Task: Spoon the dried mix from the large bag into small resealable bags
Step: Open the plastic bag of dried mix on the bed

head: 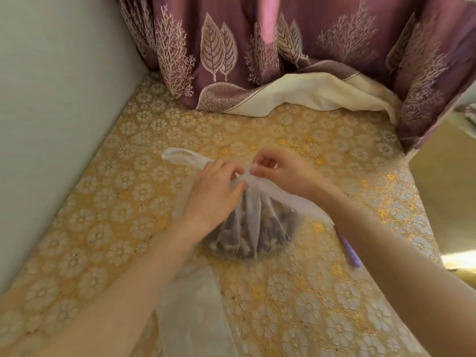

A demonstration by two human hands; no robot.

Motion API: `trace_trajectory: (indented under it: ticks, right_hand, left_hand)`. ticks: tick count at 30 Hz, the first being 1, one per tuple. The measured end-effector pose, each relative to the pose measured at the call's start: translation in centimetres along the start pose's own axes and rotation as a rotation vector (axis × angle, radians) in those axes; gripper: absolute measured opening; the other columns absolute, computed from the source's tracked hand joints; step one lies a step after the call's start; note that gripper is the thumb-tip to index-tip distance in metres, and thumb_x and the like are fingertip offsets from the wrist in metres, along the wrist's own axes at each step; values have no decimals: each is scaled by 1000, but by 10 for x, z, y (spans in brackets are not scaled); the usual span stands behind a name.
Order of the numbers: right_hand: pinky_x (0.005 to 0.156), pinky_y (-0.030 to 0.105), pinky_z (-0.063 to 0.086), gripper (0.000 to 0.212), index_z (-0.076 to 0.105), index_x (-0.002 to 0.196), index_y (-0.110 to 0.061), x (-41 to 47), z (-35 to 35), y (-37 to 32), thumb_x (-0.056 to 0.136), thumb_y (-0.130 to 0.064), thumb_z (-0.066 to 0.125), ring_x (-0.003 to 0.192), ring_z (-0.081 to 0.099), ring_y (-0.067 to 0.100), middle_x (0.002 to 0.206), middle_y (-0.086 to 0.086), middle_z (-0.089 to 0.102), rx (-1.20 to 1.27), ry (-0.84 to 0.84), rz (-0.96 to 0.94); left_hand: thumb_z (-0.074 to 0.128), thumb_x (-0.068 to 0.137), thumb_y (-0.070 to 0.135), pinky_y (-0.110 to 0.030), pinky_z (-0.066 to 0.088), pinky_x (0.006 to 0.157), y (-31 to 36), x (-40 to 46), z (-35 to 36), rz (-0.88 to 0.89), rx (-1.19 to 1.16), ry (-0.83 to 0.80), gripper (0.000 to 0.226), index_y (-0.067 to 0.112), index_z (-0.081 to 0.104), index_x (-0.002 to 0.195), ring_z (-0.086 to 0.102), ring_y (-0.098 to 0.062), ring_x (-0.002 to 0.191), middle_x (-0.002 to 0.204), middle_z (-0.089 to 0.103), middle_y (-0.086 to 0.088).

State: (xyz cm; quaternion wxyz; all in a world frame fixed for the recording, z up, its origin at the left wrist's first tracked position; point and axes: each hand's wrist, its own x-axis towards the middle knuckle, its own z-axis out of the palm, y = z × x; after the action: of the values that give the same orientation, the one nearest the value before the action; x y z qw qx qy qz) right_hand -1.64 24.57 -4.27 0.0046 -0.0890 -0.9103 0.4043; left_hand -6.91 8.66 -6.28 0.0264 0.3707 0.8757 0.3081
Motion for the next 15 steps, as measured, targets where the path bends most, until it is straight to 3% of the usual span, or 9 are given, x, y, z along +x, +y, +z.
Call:
trace_trajectory:
  ticks: [3, 9, 12, 15]
  right_hand:
    - [66, 29, 34, 11, 60, 81, -3, 15, -6, 18, 89, -10, 63, 71, 44, 14, 73, 5, 53, -40, 3, -50]
    - [53, 13, 32, 26, 52, 67, -21, 36, -24, 52, 89, -13, 64, 53, 40, -3, 63, -10, 45, 7, 229, -65]
    - [53, 13, 32, 21, 54, 71, -16, 42, -23, 50, 90, -12, 62, 54, 40, -2, 62, -9, 46, 35, 338, -96]
    - [54, 18, 31, 18, 55, 74, -13, 33, -23, 44, 90, -11, 61, 58, 38, 5, 63, -4, 46, 108, 427, -126]
  left_hand:
    - [55, 92, 20, -25, 32, 78, -13, 16, 14, 32, -47, 6, 17, 15, 62, 106, 42, -11, 85, 87, 47, 9]
    - [57, 82, 13, -15, 35, 59, -35, 44, 26, 40, -118, 156, 21, 13, 66, 101, 46, 0, 63, 70, 53, 11]
    - [58, 80, 13, -29, 35, 61, -26, 52, 29, 91, -73, 188, 16, 7, 66, 92, 45, -14, 62, 65, 52, 0]
    - [60, 79, 10, -18, 32, 56, -27, 46, 16, 112, -105, 247, 10, 15, 65, 86, 44, -14, 60, 63, 51, -1]
